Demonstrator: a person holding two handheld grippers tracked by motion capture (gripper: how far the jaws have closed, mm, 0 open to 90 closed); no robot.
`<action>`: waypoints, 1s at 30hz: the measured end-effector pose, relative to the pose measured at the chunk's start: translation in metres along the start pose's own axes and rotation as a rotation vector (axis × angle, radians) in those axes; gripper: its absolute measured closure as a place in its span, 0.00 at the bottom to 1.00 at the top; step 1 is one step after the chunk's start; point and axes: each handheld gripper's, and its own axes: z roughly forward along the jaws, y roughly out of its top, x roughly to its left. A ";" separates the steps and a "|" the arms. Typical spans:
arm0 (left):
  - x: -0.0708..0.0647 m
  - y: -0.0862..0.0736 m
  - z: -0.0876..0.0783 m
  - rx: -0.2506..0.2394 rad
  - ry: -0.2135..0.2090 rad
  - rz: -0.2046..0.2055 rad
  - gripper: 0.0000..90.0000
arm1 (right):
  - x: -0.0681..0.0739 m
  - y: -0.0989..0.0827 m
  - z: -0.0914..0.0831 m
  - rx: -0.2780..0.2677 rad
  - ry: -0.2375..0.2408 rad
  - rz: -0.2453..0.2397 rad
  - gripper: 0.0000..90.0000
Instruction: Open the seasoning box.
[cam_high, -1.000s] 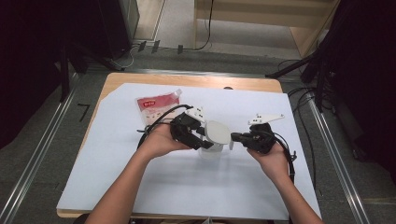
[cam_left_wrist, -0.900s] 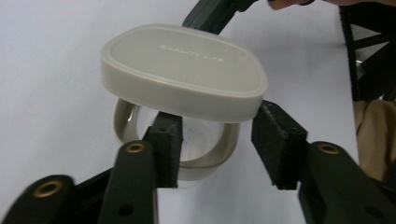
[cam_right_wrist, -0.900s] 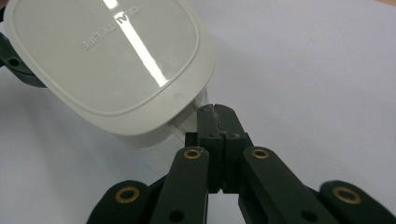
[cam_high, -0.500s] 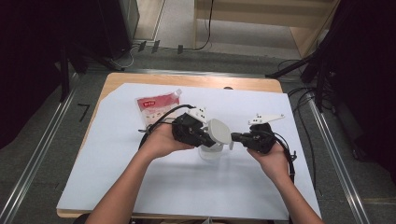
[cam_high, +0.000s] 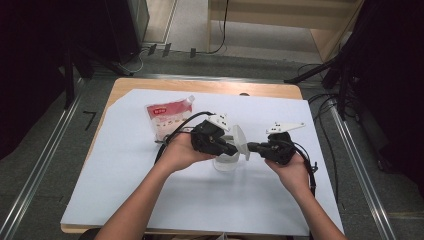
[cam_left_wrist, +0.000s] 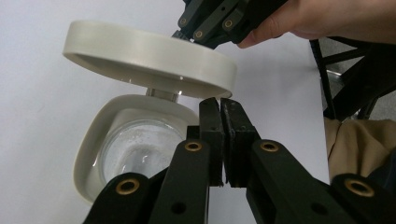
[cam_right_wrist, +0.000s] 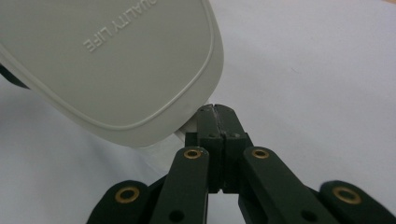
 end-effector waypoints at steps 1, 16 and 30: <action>0.000 0.001 0.001 0.001 -0.005 -0.008 0.97 | 0.000 0.000 0.000 -0.001 0.002 0.002 1.00; -0.002 0.010 0.015 0.004 0.026 -0.010 0.96 | -0.001 -0.003 -0.001 -0.009 0.003 0.008 1.00; 0.010 0.001 -0.001 -0.010 -0.002 -0.060 0.80 | -0.005 -0.005 -0.007 -0.011 0.010 0.024 0.99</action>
